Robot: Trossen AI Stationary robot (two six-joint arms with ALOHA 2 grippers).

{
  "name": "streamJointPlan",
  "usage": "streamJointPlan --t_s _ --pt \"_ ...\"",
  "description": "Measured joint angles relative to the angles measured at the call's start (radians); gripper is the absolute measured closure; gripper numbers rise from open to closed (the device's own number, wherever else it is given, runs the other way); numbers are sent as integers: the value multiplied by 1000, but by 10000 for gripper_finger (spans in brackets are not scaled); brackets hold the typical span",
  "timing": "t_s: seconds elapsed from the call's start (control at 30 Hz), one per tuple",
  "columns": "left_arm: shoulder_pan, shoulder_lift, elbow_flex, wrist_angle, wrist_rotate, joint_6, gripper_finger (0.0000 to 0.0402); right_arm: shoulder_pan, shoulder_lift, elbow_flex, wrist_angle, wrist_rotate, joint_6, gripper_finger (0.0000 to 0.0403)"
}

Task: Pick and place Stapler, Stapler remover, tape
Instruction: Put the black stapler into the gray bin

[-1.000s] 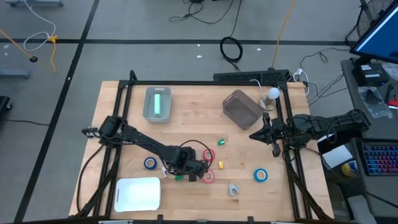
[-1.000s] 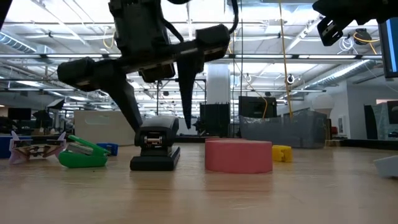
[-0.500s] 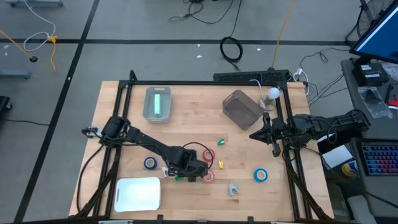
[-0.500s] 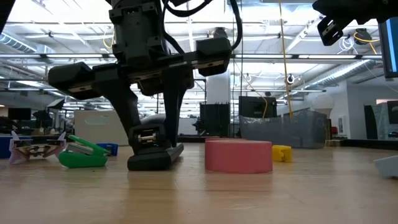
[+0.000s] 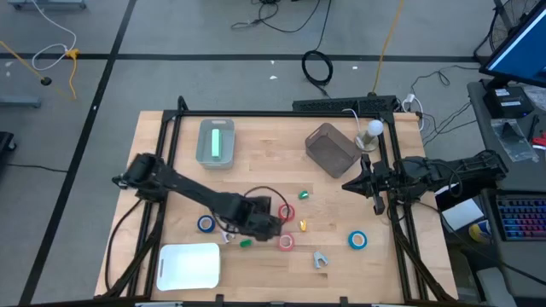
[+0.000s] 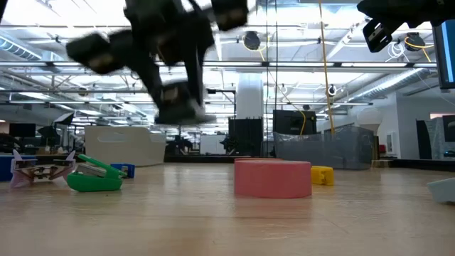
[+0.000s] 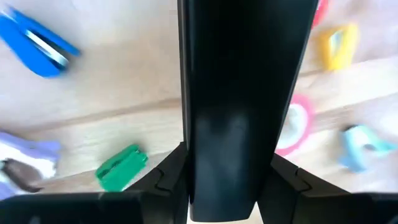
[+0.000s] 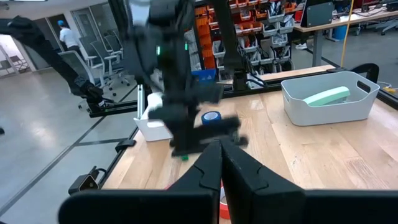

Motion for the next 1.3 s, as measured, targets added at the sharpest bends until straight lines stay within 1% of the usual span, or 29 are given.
streamJointPlan --t_s 0.17,0.3,0.37,0.47,0.57,0.67,0.9,1.07,1.17,1.3 --pt "4 -173 0 -145 -177 -21 267 0 0 0 0 0 -1 402" --pt "24 -288 1 -304 -305 -44 267 0 0 0 0 0 -1 402" --pt "45 -337 1 -381 -347 -42 267 0 0 0 0 0 -1 401" --pt "98 -392 1 -504 -371 -16 267 0 0 0 0 0 -1 402" --pt "164 -424 1 -609 -407 33 267 0 0 0 0 0 -1 402" --pt "251 -450 1 -671 -449 106 267 0 0 0 0 0 -1 401" --pt "485 -450 1 -664 -471 437 267 0 0 0 0 0 -1 401" --pt "623 -441 -3 -590 -450 635 267 0 0 0 0 -1 -1 402" --pt "677 -443 -31 -516 -423 717 267 0 0 0 0 -2 -1 401" --pt "724 -442 -102 -455 -378 755 267 0 0 0 0 -3 2 402"
